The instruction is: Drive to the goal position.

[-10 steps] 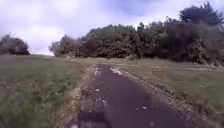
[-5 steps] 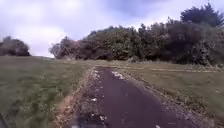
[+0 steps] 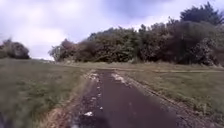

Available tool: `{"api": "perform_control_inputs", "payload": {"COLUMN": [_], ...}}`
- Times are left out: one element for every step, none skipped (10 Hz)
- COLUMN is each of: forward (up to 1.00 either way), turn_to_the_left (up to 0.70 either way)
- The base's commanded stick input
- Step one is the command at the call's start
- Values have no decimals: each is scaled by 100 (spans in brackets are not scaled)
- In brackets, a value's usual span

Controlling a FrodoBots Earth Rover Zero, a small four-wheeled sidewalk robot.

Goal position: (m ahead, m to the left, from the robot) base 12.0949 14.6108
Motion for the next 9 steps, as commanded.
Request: {"api": "perform_control_inputs", "payload": {"forward": [85,85,85,85,85,85,85,85,85], "turn_to_the_left": [0,0,0,0,0,0,0,0,0]}}
